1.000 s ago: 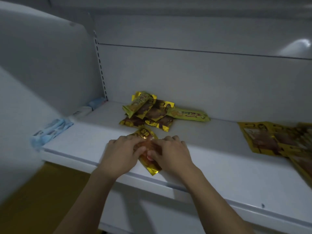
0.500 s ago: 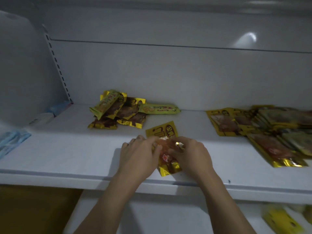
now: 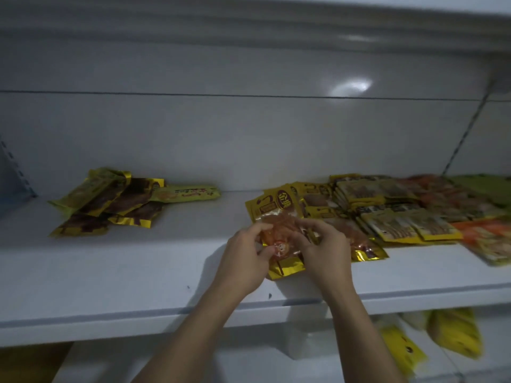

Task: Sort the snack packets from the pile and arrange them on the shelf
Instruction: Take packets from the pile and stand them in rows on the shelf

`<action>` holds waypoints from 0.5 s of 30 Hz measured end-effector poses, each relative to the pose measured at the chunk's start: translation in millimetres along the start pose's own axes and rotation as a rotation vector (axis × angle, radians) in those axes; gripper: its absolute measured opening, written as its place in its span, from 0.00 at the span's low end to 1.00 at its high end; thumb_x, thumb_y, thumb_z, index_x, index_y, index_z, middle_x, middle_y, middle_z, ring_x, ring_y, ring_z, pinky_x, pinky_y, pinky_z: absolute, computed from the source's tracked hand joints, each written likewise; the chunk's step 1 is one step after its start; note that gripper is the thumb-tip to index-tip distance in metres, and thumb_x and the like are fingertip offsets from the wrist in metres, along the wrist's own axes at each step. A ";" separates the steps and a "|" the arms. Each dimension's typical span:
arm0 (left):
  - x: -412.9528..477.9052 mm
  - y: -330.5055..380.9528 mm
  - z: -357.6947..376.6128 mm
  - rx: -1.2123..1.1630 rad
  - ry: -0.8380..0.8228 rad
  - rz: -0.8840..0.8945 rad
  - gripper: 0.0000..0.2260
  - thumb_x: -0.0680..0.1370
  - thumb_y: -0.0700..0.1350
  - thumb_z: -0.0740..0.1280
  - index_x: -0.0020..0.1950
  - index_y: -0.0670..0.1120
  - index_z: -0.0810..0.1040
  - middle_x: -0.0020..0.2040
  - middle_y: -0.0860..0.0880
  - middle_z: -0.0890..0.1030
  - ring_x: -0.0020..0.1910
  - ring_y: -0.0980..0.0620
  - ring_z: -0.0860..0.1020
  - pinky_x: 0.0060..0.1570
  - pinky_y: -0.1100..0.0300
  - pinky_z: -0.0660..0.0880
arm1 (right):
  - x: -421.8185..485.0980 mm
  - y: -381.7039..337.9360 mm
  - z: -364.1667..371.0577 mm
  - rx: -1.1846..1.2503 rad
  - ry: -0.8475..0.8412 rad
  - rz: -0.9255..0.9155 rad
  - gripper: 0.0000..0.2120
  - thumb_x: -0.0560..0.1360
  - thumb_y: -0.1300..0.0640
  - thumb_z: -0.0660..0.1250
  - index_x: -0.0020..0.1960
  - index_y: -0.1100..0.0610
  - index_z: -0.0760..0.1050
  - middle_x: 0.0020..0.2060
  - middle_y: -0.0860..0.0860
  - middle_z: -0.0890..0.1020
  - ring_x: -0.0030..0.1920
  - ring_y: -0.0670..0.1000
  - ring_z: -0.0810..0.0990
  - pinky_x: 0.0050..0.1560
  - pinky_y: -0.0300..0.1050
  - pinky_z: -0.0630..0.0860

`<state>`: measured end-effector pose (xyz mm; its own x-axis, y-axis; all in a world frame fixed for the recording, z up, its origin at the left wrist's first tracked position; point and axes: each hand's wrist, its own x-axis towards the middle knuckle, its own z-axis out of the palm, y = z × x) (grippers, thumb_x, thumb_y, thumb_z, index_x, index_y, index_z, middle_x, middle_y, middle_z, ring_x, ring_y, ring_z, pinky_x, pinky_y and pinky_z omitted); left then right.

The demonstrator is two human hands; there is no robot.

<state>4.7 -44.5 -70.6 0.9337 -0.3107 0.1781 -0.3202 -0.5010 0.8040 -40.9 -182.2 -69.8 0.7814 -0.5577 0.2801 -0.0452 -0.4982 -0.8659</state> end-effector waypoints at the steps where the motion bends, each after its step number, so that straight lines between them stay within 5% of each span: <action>1: 3.2 2.1 6.4 -0.019 0.017 -0.004 0.17 0.77 0.42 0.71 0.64 0.55 0.77 0.48 0.48 0.83 0.48 0.51 0.81 0.52 0.55 0.78 | 2.9 2.4 -4.8 -0.014 0.012 -0.017 0.12 0.74 0.56 0.74 0.56 0.49 0.82 0.53 0.47 0.83 0.54 0.49 0.80 0.51 0.43 0.76; 5: 14.6 18.6 31.2 -0.010 0.062 0.039 0.17 0.79 0.41 0.68 0.67 0.53 0.76 0.54 0.45 0.80 0.49 0.50 0.80 0.53 0.53 0.78 | 18.8 11.4 -26.0 -0.176 0.011 -0.081 0.15 0.76 0.55 0.70 0.63 0.51 0.79 0.58 0.51 0.78 0.59 0.51 0.77 0.49 0.36 0.65; 9: 15.6 19.8 50.5 0.418 0.051 0.079 0.16 0.82 0.46 0.59 0.70 0.57 0.71 0.65 0.47 0.72 0.62 0.47 0.70 0.59 0.54 0.69 | 22.4 28.3 -23.7 -0.514 -0.061 -0.135 0.16 0.76 0.50 0.68 0.63 0.52 0.79 0.58 0.55 0.77 0.58 0.57 0.74 0.55 0.46 0.69; 12: 12.5 13.8 58.6 0.568 0.055 0.099 0.16 0.84 0.50 0.53 0.70 0.62 0.67 0.74 0.53 0.62 0.67 0.48 0.63 0.62 0.51 0.63 | 14.9 43.3 -13.1 -0.684 0.011 -0.259 0.15 0.70 0.51 0.72 0.56 0.50 0.82 0.53 0.56 0.81 0.53 0.59 0.77 0.50 0.51 0.73; 15: 12.9 9.4 61.4 0.629 0.029 0.161 0.16 0.84 0.54 0.51 0.70 0.62 0.69 0.72 0.58 0.67 0.66 0.52 0.63 0.58 0.54 0.61 | 16.9 50.6 -9.7 -0.708 0.027 -0.346 0.14 0.68 0.53 0.64 0.50 0.48 0.83 0.50 0.54 0.83 0.51 0.57 0.80 0.48 0.50 0.73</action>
<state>3.9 -102.9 -95.6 0.8671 -0.4039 0.2916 -0.4813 -0.8301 0.2815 -36.0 -223.3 -104.8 0.8084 -0.3050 0.5034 -0.1948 -0.9457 -0.2603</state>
